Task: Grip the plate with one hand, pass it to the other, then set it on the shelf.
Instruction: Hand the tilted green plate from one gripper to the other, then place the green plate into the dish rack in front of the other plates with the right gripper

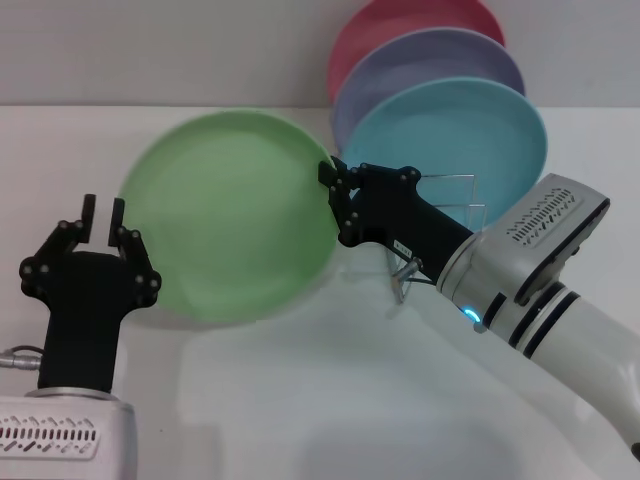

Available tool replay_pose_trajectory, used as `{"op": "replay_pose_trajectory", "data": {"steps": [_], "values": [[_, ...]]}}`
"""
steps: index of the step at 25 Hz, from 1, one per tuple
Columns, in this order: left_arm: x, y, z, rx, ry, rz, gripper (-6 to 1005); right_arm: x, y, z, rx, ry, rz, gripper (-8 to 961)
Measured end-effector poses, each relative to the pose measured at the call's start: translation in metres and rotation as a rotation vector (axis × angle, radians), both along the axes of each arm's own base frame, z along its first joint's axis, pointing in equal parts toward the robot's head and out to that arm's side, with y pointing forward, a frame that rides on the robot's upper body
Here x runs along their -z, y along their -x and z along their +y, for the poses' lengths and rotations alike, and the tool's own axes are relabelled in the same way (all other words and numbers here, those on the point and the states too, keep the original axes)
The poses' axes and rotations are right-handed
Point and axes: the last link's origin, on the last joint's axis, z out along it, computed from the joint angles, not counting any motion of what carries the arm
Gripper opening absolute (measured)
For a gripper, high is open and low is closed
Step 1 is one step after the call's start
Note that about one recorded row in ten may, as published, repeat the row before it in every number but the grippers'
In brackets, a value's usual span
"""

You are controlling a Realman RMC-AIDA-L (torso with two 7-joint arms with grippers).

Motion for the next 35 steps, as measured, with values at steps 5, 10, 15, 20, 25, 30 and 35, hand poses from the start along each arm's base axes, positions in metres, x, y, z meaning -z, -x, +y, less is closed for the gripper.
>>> {"op": "replay_pose_trajectory", "data": {"steps": [5,10,15,20,25,30,35], "values": [[-0.001,0.001,0.001,0.005,-0.002,-0.02,167,-0.001,0.0,0.001,0.002,-0.004,-0.001,26],[-0.007,0.001,0.0,0.023,-0.029,-0.07,232,-0.003,0.0,0.004,0.006,-0.015,0.004,23],[-0.022,0.005,-0.005,0.093,-0.099,-0.177,309,-0.007,0.005,0.003,-0.028,-0.041,0.024,23],[-0.044,0.026,-0.004,0.204,-0.151,-0.354,466,-0.019,0.009,-0.011,-0.128,-0.133,0.062,24],[-0.054,0.049,0.007,0.262,-0.106,-0.436,491,-0.04,0.003,-0.039,-0.221,-0.275,0.131,23],[-0.059,0.061,0.017,0.286,-0.057,-0.498,609,-0.066,-0.013,-0.061,-0.266,-0.461,0.136,23],[-0.064,0.071,0.02,0.289,-0.029,-0.583,705,-0.088,-0.031,-0.071,-0.286,-0.587,0.099,23]]}}
